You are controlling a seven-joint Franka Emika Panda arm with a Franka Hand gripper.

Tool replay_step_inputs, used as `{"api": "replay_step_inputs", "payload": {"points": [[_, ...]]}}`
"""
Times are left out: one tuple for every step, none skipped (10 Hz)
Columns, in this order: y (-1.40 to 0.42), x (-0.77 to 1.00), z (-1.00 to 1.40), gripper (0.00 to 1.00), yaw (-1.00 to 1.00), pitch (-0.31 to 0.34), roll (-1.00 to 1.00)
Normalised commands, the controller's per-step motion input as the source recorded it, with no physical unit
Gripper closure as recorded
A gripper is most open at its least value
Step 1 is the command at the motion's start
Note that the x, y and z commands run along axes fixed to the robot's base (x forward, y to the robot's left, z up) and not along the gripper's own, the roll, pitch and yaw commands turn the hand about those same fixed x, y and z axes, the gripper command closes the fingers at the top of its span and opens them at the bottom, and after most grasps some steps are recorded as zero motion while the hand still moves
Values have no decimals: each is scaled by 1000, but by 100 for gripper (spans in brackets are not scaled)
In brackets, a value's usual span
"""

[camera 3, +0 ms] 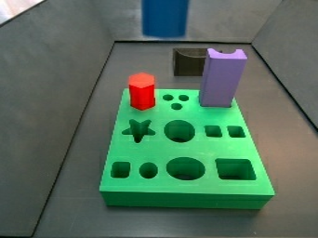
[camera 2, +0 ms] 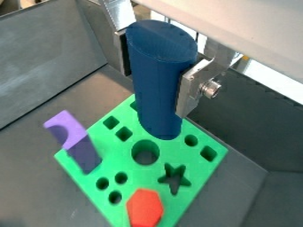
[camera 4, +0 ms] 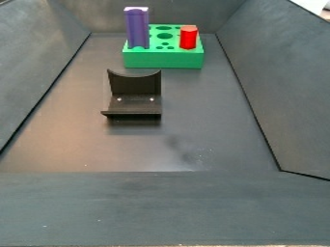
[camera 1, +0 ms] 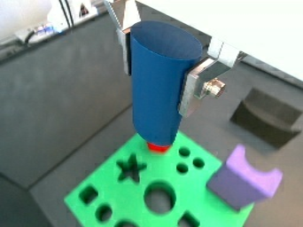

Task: Pick up the oval object. Move up. Move to above the board. Insert the oval object.
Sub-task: Insert the oval object.

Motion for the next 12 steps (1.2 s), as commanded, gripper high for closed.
{"api": "replay_step_inputs", "payload": {"points": [[-629,446,-589,100,0,-93,201],[-634,274,-654,100,0,-147,247],[-629,343,-663,100,0,-121,249],[-637,183,-626,100,0,-159,277],[-657,300,-577,100,9,-107,293],[-591,180,-446,100,29,-99,231],[-226,9,-120,100,0,-67,19],[-6,0,-9,100,0,0,60],[0,-3,-37,100,0,-19,19],[0,0,-17,100,0,0,7],[-80,0,-246,100,0,-53,71],[-326,37,-480,100,0,-63,214]]}}
